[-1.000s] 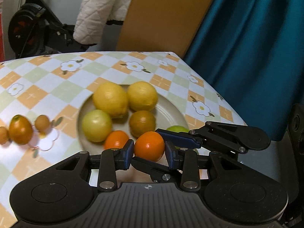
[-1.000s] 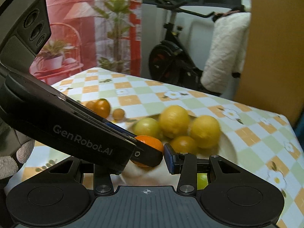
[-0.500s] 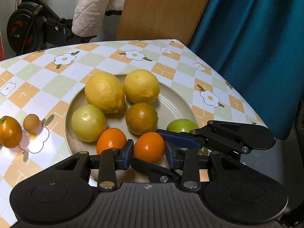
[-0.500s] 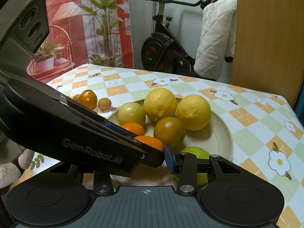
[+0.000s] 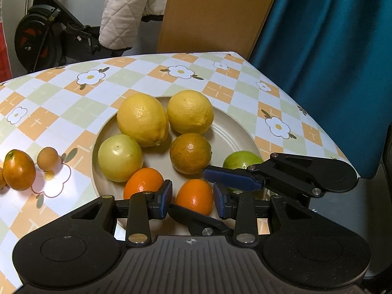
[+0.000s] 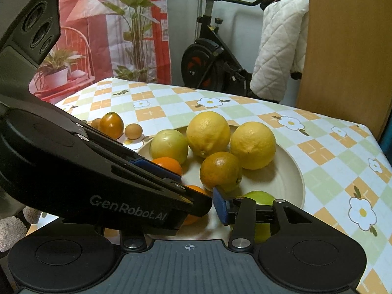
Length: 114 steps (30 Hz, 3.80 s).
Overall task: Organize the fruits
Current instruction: 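Open both tools to set the orange fruit on the plate, then move both tools to the small tan round fruit on the tablecloth, then close both tools on the small tan fruit from either side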
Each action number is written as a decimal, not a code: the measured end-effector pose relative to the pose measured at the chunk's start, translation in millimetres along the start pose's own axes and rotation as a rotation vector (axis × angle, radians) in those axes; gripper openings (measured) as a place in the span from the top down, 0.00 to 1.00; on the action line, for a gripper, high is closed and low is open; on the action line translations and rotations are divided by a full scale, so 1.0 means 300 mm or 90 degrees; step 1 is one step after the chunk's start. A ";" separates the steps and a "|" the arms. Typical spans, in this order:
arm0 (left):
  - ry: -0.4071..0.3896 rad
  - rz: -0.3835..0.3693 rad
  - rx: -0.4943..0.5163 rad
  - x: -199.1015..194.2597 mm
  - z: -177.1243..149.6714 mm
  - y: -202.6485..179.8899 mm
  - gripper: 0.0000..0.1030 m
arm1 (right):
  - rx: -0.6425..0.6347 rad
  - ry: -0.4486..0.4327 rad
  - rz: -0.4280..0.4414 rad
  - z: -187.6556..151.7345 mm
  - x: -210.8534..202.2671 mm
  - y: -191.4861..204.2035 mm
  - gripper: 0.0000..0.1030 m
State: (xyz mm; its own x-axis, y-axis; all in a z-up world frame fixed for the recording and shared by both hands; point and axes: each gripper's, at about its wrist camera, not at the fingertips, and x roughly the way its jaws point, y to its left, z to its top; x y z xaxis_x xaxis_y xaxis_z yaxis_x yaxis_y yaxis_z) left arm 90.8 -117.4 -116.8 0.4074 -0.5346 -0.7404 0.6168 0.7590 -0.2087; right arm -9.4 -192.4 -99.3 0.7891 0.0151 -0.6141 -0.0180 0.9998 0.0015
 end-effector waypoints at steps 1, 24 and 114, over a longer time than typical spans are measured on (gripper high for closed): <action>-0.001 0.000 -0.001 -0.004 0.000 0.001 0.63 | 0.000 -0.001 -0.001 0.003 0.000 0.002 0.58; -0.077 0.027 -0.011 -0.163 0.016 0.067 0.56 | -0.025 -0.046 -0.002 0.075 -0.053 0.054 0.53; -0.106 0.145 -0.137 -0.241 -0.057 0.600 0.72 | -0.079 0.039 0.074 0.282 0.325 0.242 0.75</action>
State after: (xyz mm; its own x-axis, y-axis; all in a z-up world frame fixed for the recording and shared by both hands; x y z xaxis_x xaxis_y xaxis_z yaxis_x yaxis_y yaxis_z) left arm 161.0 64.2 -111.8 0.6339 -0.3824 -0.6723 0.3486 0.9172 -0.1929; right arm 118.0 -117.3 -92.3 0.7383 0.1268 -0.6624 -0.1862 0.9823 -0.0196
